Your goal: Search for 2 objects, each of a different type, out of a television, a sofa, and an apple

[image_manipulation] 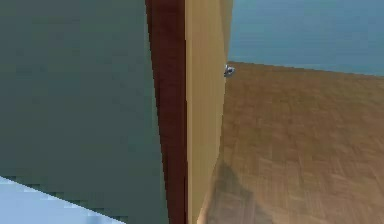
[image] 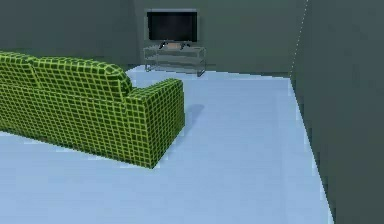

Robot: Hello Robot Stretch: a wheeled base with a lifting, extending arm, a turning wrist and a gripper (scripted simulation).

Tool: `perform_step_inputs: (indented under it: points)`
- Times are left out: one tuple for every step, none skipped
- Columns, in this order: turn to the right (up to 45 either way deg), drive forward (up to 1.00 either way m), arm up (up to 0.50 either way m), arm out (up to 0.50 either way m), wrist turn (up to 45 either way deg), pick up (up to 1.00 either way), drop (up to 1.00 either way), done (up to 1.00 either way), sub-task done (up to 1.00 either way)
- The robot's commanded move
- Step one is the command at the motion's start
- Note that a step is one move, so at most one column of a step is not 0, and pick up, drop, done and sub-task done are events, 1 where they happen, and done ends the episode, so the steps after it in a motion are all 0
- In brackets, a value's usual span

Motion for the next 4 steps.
perform_step_inputs:
  points:
    - [9.0, 0.00, 0.00, 0.00, 0.0, 0.00, 0.00, 0.00, 0.00]
    - [0.0, 0.90, 0.00, 0.00, 0.0, 0.00, 0.00, 0.00, 0.00]
    - [-45.0, 0.00, 0.00, 0.00, 0.0, 0.00, 0.00, 0.00, 0.00]
    - [0.0, 0.00, 0.00, 0.00, 0.0, 0.00, 0.00, 0.00, 1.00]
